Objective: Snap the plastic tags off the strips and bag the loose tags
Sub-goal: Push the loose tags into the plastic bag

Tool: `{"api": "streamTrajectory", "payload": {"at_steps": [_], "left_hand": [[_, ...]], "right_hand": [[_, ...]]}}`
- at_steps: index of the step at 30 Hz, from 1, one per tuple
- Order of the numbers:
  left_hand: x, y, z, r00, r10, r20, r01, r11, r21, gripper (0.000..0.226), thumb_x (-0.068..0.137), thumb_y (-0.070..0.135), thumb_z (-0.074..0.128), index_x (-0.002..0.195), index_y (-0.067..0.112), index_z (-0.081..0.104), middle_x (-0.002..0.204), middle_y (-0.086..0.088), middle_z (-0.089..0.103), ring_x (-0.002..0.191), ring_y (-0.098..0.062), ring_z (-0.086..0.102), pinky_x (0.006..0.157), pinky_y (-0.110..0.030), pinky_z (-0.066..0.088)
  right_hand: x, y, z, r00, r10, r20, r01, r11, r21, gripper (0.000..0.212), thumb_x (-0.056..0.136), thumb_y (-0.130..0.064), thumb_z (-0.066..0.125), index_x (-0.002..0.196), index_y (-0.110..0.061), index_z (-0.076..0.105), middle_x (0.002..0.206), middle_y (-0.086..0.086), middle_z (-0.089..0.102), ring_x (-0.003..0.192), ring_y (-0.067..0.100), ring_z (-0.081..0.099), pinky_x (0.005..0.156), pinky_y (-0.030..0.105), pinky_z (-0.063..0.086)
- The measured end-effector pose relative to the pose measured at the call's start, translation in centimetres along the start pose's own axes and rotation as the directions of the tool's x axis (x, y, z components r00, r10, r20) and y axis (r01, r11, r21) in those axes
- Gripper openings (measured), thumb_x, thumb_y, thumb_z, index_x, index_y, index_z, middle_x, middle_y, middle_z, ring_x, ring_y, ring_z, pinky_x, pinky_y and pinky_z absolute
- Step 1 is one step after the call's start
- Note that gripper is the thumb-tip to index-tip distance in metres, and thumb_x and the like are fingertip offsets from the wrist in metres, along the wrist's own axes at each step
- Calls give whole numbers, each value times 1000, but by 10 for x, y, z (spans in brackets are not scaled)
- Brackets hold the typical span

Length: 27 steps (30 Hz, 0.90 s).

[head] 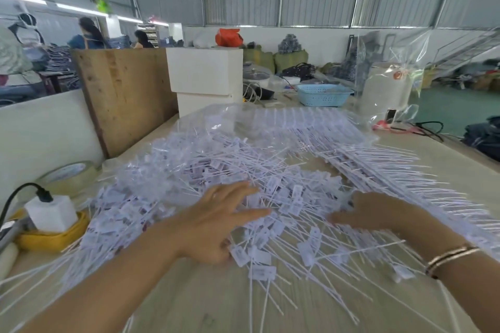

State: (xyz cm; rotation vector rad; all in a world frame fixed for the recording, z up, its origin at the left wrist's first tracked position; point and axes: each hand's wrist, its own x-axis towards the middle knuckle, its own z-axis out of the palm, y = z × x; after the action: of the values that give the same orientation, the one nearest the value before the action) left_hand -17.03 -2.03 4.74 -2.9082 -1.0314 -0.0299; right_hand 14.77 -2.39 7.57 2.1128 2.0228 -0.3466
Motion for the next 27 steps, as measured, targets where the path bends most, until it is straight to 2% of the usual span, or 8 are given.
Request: {"api": "streamTrajectory", "payload": {"at_steps": [6,8,13,15,18,22,24,27], "left_hand": [[23,19,23,995,-24,-99,32,997,74,82,85,31,48,147,45,-4,157,11,-16,138,-3,-27,104,-24,-29],[35,32,27,992,-38,-122,48,996,75,86,81,27,53,149,38,2,158,9,-10,142,-6,-15,105,-23,-26],[47,39,22,979,-28,-200,25,1000,-17,85,83,37,53,151,31,2,157,10,-3,143,-7,-4,113,-26,-12],[58,46,22,980,-56,-192,56,998,-4,86,85,42,53,151,26,1,158,7,-2,144,-9,-4,115,-30,-10],[81,62,26,974,-140,-180,130,989,-69,83,87,40,51,151,21,3,159,1,3,145,-11,0,116,-32,-8],[89,63,32,975,-157,-159,129,977,-170,88,83,40,56,151,25,4,159,7,4,144,-7,0,116,-31,-11],[85,58,33,973,-129,-193,95,979,-179,91,80,45,59,151,29,4,158,12,5,143,-4,1,117,-32,-10],[82,58,35,969,-93,-230,58,987,-153,92,80,43,57,150,33,-1,157,15,1,143,-2,-3,117,-32,-11]], "right_hand": [[11,-30,11,992,-89,-86,106,970,219,55,90,-54,51,73,-2,55,73,16,55,68,29,56,58,26,44],[13,-33,11,996,-72,-61,86,960,267,62,89,-56,52,103,4,62,104,21,63,91,31,63,74,31,48],[8,-23,-1,999,6,35,-25,818,575,131,57,-80,60,152,-18,-6,156,12,23,125,28,48,97,38,47],[5,-29,-3,990,-79,115,10,862,507,143,45,-86,57,144,-29,-29,160,8,4,142,28,25,113,41,28],[-1,-39,3,959,-165,232,108,964,242,136,57,-85,57,134,-33,-41,159,7,11,141,26,29,106,35,29],[-17,-12,-10,994,-109,19,101,961,258,96,79,-69,54,152,-28,6,156,1,26,139,21,31,108,33,26],[-34,15,-18,977,-15,-213,67,969,238,48,91,-52,52,130,-24,47,139,3,49,119,21,50,93,29,37],[-61,40,-11,976,115,-185,-125,991,-41,23,91,-43,49,82,-21,48,89,0,60,78,16,53,70,28,43]]}}
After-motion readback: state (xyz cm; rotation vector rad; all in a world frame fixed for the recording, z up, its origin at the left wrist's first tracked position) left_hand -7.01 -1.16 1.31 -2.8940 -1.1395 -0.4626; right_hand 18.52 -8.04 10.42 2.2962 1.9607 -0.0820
